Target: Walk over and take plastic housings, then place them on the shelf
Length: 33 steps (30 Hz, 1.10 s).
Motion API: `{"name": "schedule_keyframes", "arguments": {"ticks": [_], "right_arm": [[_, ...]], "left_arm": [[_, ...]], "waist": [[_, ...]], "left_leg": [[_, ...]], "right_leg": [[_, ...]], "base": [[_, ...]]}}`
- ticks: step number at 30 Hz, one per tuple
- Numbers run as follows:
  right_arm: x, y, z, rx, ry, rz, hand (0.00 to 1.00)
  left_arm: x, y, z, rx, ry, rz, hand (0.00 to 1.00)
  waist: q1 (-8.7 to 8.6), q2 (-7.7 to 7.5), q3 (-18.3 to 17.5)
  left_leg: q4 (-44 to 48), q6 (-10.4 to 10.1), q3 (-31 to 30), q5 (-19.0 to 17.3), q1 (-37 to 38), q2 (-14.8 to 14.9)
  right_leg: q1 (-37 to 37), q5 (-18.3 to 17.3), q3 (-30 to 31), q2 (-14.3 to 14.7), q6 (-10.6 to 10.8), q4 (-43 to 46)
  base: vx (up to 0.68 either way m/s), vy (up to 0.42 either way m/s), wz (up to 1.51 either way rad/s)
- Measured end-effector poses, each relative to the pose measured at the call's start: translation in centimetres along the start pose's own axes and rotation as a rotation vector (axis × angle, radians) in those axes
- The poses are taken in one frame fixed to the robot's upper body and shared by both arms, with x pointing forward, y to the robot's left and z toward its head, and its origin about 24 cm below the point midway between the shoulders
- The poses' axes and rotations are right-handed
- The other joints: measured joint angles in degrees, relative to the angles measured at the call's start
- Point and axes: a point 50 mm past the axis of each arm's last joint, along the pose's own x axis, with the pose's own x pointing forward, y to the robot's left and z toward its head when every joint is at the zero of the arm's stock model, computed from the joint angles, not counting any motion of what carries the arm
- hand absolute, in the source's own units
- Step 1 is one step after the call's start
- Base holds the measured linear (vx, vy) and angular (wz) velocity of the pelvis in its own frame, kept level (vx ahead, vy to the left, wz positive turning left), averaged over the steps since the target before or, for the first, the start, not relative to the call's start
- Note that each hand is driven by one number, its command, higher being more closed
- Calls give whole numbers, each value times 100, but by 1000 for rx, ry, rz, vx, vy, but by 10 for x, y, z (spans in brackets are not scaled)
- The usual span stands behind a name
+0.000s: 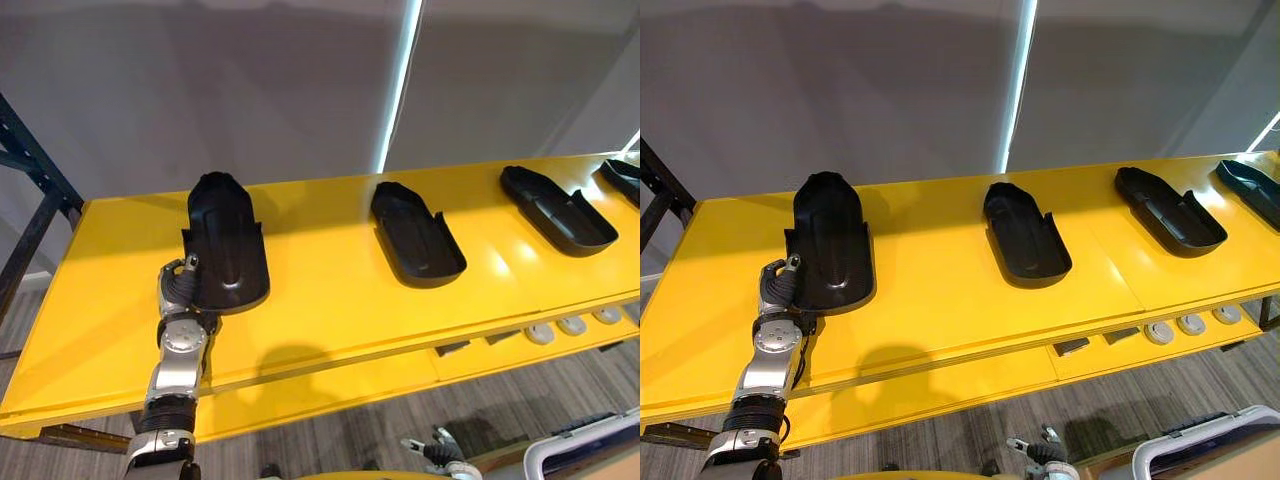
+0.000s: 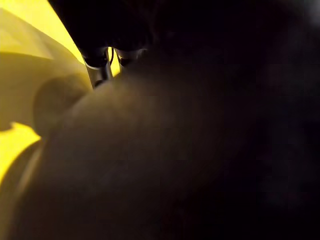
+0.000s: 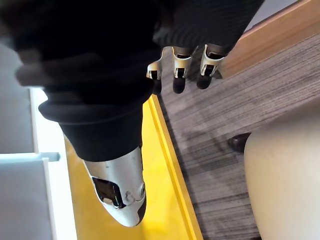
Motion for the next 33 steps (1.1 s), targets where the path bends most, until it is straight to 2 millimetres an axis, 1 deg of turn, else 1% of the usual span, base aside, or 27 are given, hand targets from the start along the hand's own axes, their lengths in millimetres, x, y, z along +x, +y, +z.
{"name": "schedule_keyframes", "arguments": {"ticks": [5, 12, 18, 19, 20, 22, 24, 25, 26, 27, 28, 30, 31, 32, 33], "right_arm": [[0, 1, 1, 0, -2, 6, 0], [0, 1, 1, 2, -2, 8, 0], [0, 1, 0, 4, -2, 10, 0], [0, 1, 0, 4, -2, 10, 0], [0, 1, 0, 4, -3, 10, 0], [0, 1, 0, 16, -5, 7, 0], [0, 1, -1, 17, -4, 5, 0], [0, 1, -1, 18, -4, 4, 0], [0, 1, -1, 20, -5, 4, 0], [-1, 1, -1, 23, -7, 3, 0], [-1, 1, -2, 25, -8, 2, 0], [-1, 0, -2, 26, -11, -2, 0], [-2, 0, -3, 28, -10, -9, 0], [-2, 3, -5, 32, -7, -9, 0], [-3, 4, -5, 35, -6, -8, 0]], "left_arm": [[0, 1, 0, -4, 1, 7, 0], [0, 3, 3, -26, -6, 42, 0], [-4, 6, 31, -94, -114, 102, 0], [-8, 5, 40, -117, -154, 113, 0], [-10, 6, 43, -126, -169, 118, 0], [-27, 4, 64, -169, -273, 118, 0], [-50, 0, 83, -207, -399, 90, 0], [-56, -1, 85, -214, -421, 81, 0], [-69, -3, 89, -221, -459, 67, 0], [-77, -3, 89, -233, -473, 59, 0], [-87, -2, 88, -240, -482, 56, 100], [-98, 0, 85, -240, -489, 58, 100], [-105, 3, 82, -242, -490, 59, 100], [-110, 6, 79, -242, -482, 63, 100], [-113, 8, 77, -242, -479, 67, 100]], "waist": [[-29, -25, 13], [-26, -36, 17], [-21, -59, 33], [-13, -59, 40], [-14, -59, 41], [-14, -63, 55], [22, -58, 64], [52, -53, 71], [94, -36, 85], [114, -20, 95], [133, -5, 105], [157, 17, 115], [224, 22, 118], [264, 25, 119], [269, 24, 119]], "left_leg": [[-11, -1, -22, 0, 1, -8], [-104, 9, -59, 13, 39, -19], [-143, 10, -137, 13, 89, -30], [-146, 10, -145, 14, 87, -32], [-147, 10, -149, 14, 88, -32], [-107, 12, -178, 8, 74, -29], [-40, 6, -201, -28, 57, -15], [-2, 2, -205, -51, 44, -6], [140, 0, -211, -130, 2, 18], [237, -4, -228, -183, -31, 33], [339, -17, -232, -238, -59, 55], [488, 1, -237, -335, -137, 91], [626, -23, -235, -407, -232, 121], [751, 1, -249, -487, -319, 154], [813, -1, -254, -514, -348, 169]], "right_leg": [[-2, -5, -1, -7, -4, -2], [17, -5, -34, -3, -3, -28], [127, -12, -138, -7, -3, -85], [130, -13, -146, -7, -4, -84], [133, -13, -148, -7, -5, -84], [194, -16, -134, -11, -6, -80], [207, -50, -126, -8, -19, -49], [209, -63, -125, -6, -23, -33], [205, -104, -118, 2, -27, 25], [212, -128, -123, 8, -29, 49], [218, -163, -122, 16, -20, 81], [215, -193, -133, 19, -19, 125], [213, -199, -137, 23, -22, 128], [212, -211, -170, 29, -11, 132], [211, -216, -188, 32, -4, 137]], "base": [[-32, 0, 1], [11, -2, 1], [33, -3, 7], [11, -1, 4], [26, 2, 4], [13, 4, 8], [-23, 0, 6], [-34, -5, 0], [-40, -9, 2], [-44, -13, 2], [-34, -14, 3], [-31, -5, 3], [-42, 7, 6], [-26, 6, 7], [-13, -1, 15]]}}
